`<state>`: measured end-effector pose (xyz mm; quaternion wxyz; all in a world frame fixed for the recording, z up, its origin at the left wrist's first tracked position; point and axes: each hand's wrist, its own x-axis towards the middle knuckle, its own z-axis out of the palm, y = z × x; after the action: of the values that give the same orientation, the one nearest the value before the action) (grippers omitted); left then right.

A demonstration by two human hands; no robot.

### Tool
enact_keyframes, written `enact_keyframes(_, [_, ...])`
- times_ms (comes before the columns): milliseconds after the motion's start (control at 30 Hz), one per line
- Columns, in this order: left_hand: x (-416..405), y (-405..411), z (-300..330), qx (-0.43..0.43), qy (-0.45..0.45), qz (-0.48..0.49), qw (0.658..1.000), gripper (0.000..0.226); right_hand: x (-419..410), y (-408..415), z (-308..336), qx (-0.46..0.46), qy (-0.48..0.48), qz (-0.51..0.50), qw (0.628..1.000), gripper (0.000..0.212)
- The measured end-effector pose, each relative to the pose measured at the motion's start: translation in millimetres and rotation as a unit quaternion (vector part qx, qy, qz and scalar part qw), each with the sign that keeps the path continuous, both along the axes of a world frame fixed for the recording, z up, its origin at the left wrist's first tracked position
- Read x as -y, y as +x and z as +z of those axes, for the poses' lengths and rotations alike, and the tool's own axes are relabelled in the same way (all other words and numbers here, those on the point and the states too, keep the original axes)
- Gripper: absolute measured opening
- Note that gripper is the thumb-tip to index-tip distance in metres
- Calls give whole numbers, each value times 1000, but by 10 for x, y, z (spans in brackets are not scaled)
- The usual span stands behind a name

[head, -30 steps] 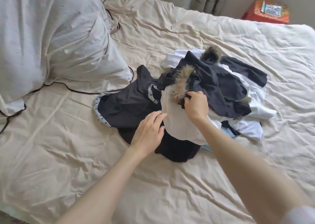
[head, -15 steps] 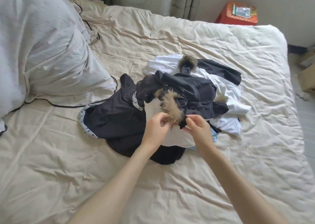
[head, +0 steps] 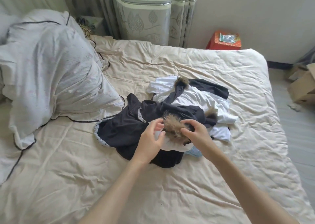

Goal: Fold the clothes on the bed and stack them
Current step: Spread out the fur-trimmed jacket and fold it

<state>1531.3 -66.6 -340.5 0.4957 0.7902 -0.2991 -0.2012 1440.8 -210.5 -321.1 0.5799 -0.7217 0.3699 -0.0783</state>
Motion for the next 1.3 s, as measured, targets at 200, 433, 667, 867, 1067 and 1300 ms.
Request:
enact_keyframes(200, [-281,53,449,50,36,-120,991,63,-198,-152,789,46,-163,168,971,38])
enact_keyframes(433, [-734,-58,670,83,-13,-130,988,62,-632,-196,1445,81,-222,253,938,51])
enact_keyframes(667, [-1438,-101,970,70,-47,-23,996,21,-1169,-127,1848,122,-237,271,925,47])
enact_keyframes(867, [-2218,88,1347,134,7,-16,991,9,-1509,18,1900,66,-305,321,894,29])
enact_keyframes(1067, [-2619,-29,1158,44,-15,37,998,7,-1881,123,1858,55,-238,366,898,21])
enact_keyframes(1300, [-2824,-460,789,-19,3,69,997,31,-2294,241,1702,96,-203,355,907,19])
